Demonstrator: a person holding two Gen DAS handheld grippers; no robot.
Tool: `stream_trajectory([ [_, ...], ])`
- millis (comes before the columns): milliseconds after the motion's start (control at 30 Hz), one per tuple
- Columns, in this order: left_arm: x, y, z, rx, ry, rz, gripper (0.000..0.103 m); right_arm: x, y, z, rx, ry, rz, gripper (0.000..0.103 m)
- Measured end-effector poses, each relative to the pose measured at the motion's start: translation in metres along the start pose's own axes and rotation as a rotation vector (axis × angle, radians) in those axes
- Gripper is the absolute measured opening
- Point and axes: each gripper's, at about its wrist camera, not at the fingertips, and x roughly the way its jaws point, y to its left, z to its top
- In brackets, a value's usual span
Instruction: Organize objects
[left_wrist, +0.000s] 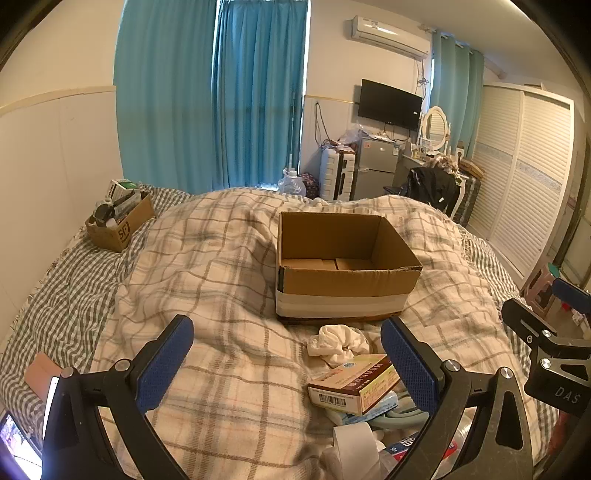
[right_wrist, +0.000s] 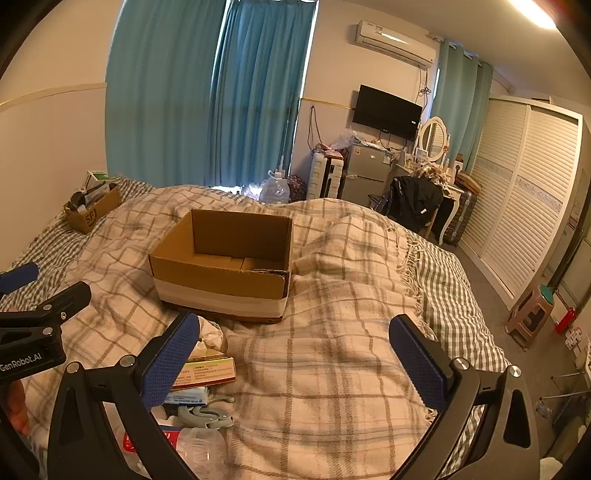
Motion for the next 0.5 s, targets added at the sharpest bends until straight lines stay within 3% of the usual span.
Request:
stream_trajectory([
  [500,-0.0007,0.0007,0.0007,0.000,-0.002,-0.001,0.103,0.0030,0.0024,-0.0019,-0.006,0.006,0.002,0.102],
])
